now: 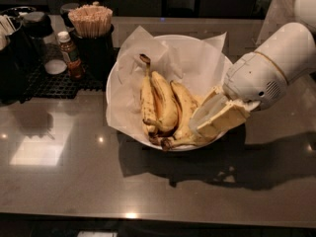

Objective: Pick banana from white bowl

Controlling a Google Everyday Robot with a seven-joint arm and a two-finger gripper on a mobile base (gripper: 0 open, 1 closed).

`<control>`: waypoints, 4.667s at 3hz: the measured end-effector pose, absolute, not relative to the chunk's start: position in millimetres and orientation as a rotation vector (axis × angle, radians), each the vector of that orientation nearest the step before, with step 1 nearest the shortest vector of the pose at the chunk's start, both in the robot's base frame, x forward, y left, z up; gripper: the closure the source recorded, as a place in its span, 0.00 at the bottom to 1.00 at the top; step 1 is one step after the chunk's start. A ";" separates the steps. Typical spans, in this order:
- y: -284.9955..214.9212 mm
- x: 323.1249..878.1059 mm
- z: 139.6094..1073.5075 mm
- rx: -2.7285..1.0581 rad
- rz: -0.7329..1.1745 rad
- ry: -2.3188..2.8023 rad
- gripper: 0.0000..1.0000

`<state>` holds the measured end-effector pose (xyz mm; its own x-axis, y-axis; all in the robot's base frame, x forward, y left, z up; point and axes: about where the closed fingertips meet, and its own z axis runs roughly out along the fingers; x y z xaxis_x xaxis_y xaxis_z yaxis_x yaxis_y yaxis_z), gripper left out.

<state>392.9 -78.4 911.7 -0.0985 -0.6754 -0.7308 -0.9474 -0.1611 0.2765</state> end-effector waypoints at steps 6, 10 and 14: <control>-1.4 343.6 997.0 -1.985 0.180 2.070 0.19; -58.7 380.8 965.0 -1.773 0.460 2.082 0.40; -67.7 387.9 921.5 -1.775 0.405 2.076 0.21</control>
Offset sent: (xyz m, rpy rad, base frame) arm -0.0104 0.0194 0.0361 -0.4331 -0.1805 -0.1005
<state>387.9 -67.7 921.5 -0.1318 -0.8777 -0.4608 -0.9865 0.1616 -0.0258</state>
